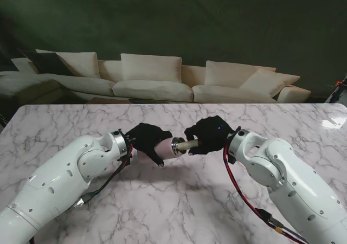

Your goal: Clean the thermos with cup brush

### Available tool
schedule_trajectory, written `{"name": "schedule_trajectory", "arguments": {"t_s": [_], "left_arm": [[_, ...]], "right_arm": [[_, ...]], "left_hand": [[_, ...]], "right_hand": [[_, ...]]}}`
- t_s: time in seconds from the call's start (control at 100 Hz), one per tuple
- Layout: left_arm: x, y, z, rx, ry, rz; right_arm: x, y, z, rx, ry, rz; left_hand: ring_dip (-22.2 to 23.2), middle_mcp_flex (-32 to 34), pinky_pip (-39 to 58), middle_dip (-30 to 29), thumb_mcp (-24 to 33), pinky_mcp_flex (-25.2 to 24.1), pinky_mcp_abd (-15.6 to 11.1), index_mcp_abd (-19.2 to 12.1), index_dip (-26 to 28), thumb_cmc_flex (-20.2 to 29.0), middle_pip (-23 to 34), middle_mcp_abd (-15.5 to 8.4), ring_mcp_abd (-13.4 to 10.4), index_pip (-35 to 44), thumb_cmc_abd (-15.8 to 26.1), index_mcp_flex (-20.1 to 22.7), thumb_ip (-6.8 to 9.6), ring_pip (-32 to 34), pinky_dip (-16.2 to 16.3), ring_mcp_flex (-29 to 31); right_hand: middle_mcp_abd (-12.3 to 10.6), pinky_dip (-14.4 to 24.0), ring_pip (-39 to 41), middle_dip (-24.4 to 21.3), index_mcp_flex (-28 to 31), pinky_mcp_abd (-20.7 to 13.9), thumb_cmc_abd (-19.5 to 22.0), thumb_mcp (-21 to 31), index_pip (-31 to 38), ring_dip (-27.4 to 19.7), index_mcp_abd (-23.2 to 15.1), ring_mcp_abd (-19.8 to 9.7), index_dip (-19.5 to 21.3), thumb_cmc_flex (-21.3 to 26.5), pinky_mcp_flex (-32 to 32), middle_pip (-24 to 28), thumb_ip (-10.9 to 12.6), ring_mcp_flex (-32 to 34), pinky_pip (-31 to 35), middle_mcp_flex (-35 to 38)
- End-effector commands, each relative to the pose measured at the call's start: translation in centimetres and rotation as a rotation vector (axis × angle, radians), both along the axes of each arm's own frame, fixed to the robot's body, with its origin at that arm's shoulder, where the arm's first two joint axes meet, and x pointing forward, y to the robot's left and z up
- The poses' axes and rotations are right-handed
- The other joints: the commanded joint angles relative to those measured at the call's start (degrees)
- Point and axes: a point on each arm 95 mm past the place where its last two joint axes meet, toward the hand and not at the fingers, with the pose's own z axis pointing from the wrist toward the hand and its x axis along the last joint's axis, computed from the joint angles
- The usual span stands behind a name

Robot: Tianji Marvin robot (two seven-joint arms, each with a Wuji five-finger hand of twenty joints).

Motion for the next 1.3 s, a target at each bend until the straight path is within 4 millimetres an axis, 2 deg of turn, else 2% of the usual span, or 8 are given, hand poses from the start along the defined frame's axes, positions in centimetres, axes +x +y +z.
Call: {"name": "schedule_trajectory", "arguments": {"t_s": [0.0,0.12,0.29,0.91,1.29], "left_arm": [[0.0,-0.3,0.3,0.0,-0.003,-0.009],[0.1,-0.1,0.3,0.008,-0.008,-0.007],[0.4,0.1,0.0,0.024,-0.001,0.002],[0.4,-0.1,0.0,0.031,-0.024,-0.015],[0.4,0.0,0.0,0.029,-0.036,-0.017]], "right_arm": [[0.2,0.1,-0.5,-0.009,0.014,0.002],[0.3,0.1,-0.5,-0.004,0.019,0.003],[-0.2,-0.6,0.5,0.019,0.002,-0.013],[-3.2,-4.9,3.4,0.042,-0.043,-0.086],[-5.2,-7.7,4.4,0.058,-0.081,-0.152]], "left_hand": [[3.1,0.8,3.6,0.9,19.8,1.6,-8.3,-13.1,2.9,21.5,2.5,-2.8,-7.5,8.8,22.2,4.8,2.2,11.1,1.2,5.6],[3.1,0.8,3.5,0.9,19.8,1.5,-8.2,-13.2,2.9,21.4,2.5,-2.8,-7.5,8.8,22.3,4.8,2.16,11.1,1.2,5.5],[3.1,0.8,3.5,1.1,19.8,1.5,-8.3,-13.1,3.0,21.5,2.7,-2.8,-7.6,8.8,22.4,4.7,2.14,11.1,1.2,5.6],[3.1,0.7,3.5,1.6,19.6,1.8,-8.7,-13.3,3.2,21.5,2.9,-2.9,-7.8,9.3,22.4,4.5,2.01,11.3,1.2,5.8],[2.9,1.1,3.7,1.8,19.8,2.6,-9.3,-13.4,3.1,21.2,3.0,-2.9,-8.3,9.5,22.0,4.7,2.06,11.3,1.1,6.4]], "right_hand": [[-4.7,1.3,19.1,2.8,3.5,-4.7,3.4,8.2,4.0,8.3,-10.0,-14.8,1.7,7.7,3.0,10.4,2.1,3.9,11.0,7.5],[-4.8,1.7,19.8,3.3,3.6,-5.2,3.2,8.6,4.5,8.9,-10.5,-15.2,2.8,7.8,3.1,10.8,2.0,3.9,11.7,8.0],[-5.0,2.0,20.5,3.9,3.6,-5.3,3.2,8.5,4.6,9.5,-11.4,-15.5,3.9,7.9,3.2,11.1,2.0,3.9,12.2,8.3],[-5.0,2.7,21.2,5.6,3.2,-5.3,4.4,6.1,3.9,10.3,-11.6,-15.6,6.1,8.9,3.3,11.3,2.5,3.9,13.2,8.4],[-4.9,2.8,21.1,5.8,3.3,-5.3,4.4,5.8,3.6,10.3,-11.8,-15.6,6.4,9.0,3.3,11.2,2.6,3.9,13.2,8.5]]}}
